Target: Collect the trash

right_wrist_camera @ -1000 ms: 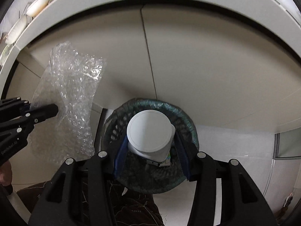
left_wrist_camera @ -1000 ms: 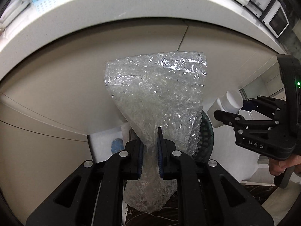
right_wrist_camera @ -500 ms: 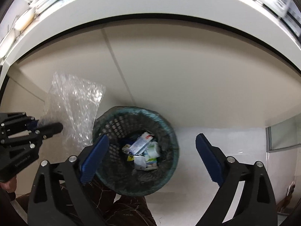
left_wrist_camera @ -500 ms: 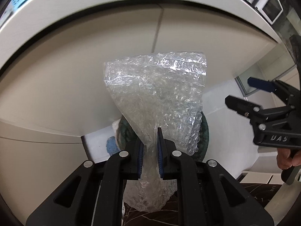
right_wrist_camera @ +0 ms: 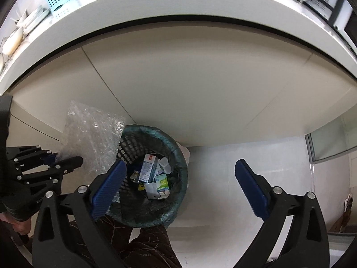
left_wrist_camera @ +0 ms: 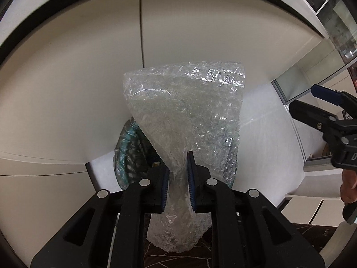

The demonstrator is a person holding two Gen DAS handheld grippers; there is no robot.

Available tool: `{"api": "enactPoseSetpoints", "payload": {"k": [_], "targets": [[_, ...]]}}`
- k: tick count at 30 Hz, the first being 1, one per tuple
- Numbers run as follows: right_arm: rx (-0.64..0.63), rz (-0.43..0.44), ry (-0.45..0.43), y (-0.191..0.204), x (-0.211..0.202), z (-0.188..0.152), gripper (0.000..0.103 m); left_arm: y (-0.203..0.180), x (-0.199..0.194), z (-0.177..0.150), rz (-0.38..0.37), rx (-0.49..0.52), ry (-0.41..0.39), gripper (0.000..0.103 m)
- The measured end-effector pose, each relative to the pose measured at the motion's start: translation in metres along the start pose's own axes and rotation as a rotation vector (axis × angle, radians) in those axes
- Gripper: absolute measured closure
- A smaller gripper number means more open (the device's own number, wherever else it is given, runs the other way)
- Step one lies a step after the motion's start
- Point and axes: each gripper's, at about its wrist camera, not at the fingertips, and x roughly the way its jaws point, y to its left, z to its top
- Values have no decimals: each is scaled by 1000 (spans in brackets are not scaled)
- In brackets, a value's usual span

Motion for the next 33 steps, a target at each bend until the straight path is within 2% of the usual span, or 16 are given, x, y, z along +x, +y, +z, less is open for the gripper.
{"api": "enactPoseSetpoints", "payload": {"k": [8, 11, 17, 19, 22, 24, 28, 33], "targets": [[30, 5, 18, -7, 3, -6, 9, -13, 5, 12, 18, 14, 16, 77], [37, 8, 22, -8, 6, -8, 9, -15, 7, 11, 22, 8, 11, 69], [39, 2, 28, -6, 11, -12, 9, -28, 11, 5, 38, -9, -14, 43], [37, -2, 27, -4, 11, -12, 9, -26, 5, 6, 43, -21, -33, 26], [42, 1, 23, -3, 9, -10, 9, -22, -12, 6, 49, -46, -77, 9], [43, 2, 14, -3, 3, -6, 8, -19, -25, 7, 52, -62, -106, 6], [44, 9, -13, 1, -18, 7, 8, -16, -62, 9, 73, -120, -151, 6], [33, 17, -81, 12, -70, 34, 8, -7, -120, 14, 127, -165, -215, 6]]}}
